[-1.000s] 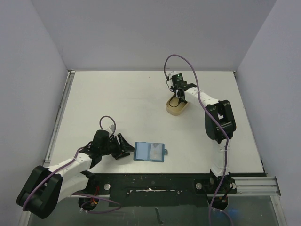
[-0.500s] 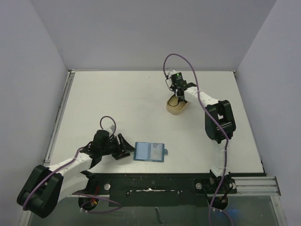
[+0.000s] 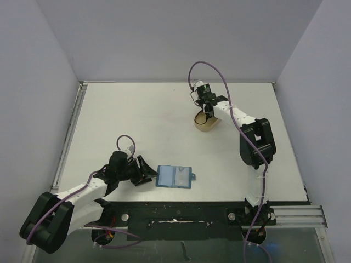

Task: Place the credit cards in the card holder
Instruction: Pick up the credit card from the storage box.

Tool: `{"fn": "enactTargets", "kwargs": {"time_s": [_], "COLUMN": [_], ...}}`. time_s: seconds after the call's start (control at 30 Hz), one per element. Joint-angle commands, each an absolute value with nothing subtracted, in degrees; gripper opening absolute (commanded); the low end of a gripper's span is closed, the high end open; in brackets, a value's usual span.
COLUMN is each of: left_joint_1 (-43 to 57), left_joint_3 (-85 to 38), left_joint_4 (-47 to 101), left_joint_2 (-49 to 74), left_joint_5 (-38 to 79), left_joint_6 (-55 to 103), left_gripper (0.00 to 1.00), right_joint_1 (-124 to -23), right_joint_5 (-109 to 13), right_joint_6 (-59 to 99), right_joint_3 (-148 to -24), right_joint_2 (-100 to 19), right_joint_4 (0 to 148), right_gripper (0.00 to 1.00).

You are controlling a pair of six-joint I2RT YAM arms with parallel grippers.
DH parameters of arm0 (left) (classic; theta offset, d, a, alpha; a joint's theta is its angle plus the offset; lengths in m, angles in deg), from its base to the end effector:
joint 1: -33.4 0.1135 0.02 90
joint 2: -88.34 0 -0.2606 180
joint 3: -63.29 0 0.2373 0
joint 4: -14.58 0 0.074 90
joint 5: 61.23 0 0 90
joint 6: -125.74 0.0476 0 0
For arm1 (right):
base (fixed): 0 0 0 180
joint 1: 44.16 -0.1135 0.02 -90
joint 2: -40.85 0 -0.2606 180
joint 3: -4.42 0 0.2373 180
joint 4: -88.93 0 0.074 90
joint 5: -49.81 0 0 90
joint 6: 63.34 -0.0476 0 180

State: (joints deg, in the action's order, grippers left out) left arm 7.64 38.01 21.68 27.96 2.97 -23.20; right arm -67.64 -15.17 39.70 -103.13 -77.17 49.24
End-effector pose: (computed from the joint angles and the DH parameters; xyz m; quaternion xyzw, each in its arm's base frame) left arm 0.1458 -0.0934 0.1251 -0.1678 0.8799 -0.4169 0.1544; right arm 0.4215 0.1612 0.2105 -0.2175 0.8948 -0.1725 0.3498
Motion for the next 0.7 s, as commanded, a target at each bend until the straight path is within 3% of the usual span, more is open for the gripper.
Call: {"fn": "enactTargets", "kwargs": {"time_s": [0.0,0.4,0.67], "left_joint_1": [7.83,6.5,2.29], "left_joint_3": [37.24,36.86,37.35], "left_joint_4": [19.08,17.69,11.59], "left_joint_2": [28.04,26.67,25.4], "left_joint_5": [2.14,0.84,1.7], "left_joint_6": [-22.69,-24.18,-28.59], "left_gripper": [0.52,0.47,0.45], "right_joint_1": [-69.25,-72.86,-77.54], "right_joint_5": [-14.04,-16.23,-24.89], "right_joint_6": [38.41,25.68,13.37], "right_joint_3": [-104.17,-100.43,-90.04], "right_joint_2": [-70.58,-60.78,-48.41], "right_joint_4": [48.92,39.89,39.52], "right_gripper": [0.0,0.0,0.0]}}
